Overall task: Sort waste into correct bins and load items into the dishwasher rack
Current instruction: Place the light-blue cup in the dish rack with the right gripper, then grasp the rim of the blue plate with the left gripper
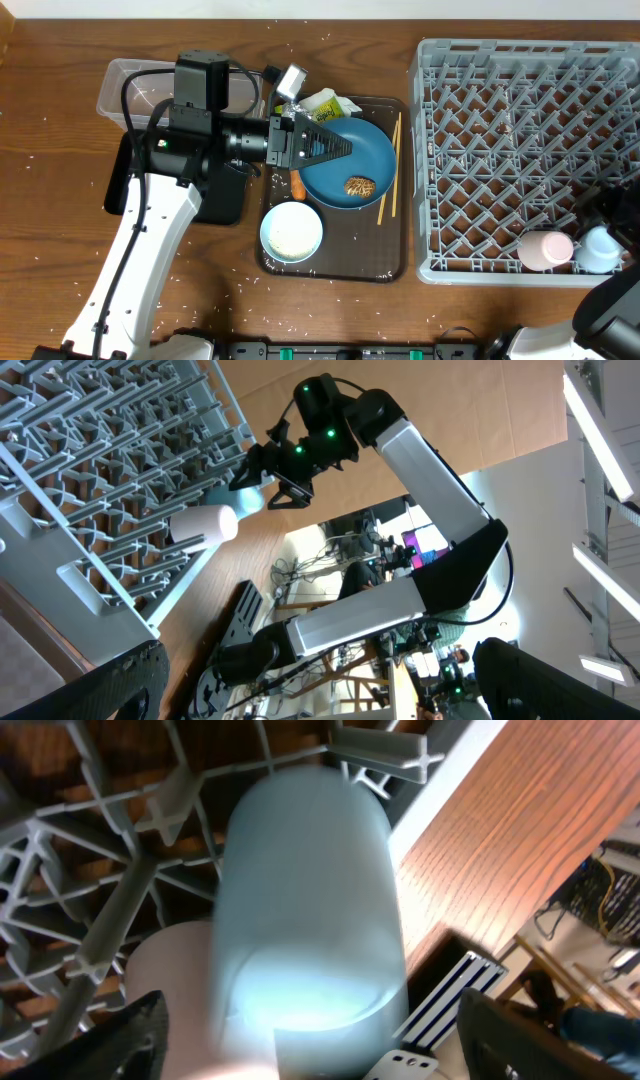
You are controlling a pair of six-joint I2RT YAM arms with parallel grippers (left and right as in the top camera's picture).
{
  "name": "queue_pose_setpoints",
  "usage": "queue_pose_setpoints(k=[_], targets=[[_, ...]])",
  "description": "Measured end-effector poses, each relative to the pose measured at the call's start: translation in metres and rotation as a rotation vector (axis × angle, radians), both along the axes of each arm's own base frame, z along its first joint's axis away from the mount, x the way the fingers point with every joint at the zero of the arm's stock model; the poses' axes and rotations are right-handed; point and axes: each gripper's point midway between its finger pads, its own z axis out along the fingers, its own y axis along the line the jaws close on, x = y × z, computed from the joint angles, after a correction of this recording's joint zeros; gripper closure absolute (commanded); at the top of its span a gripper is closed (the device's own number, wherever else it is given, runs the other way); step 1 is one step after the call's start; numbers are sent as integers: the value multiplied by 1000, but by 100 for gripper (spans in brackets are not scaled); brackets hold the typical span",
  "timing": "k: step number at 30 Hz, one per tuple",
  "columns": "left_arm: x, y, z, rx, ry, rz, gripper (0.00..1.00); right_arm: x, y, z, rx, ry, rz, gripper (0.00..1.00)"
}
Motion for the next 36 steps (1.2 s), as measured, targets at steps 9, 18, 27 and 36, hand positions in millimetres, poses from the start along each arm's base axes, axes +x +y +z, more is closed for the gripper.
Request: queue_pose_setpoints(k=[9,18,27,36], targets=[[0,0,0,0,-2,0,3,24,20,20,86,-200,96,12],[12,-3,-18,95,-61,73,9,59,100,162,84,-875,468,12],[35,36,-128,759,-23,404,10,33,148,199,99,-1011,601,14],[86,66,-211,1152,-73,547,24,33,154,195,138,-998,611,14]])
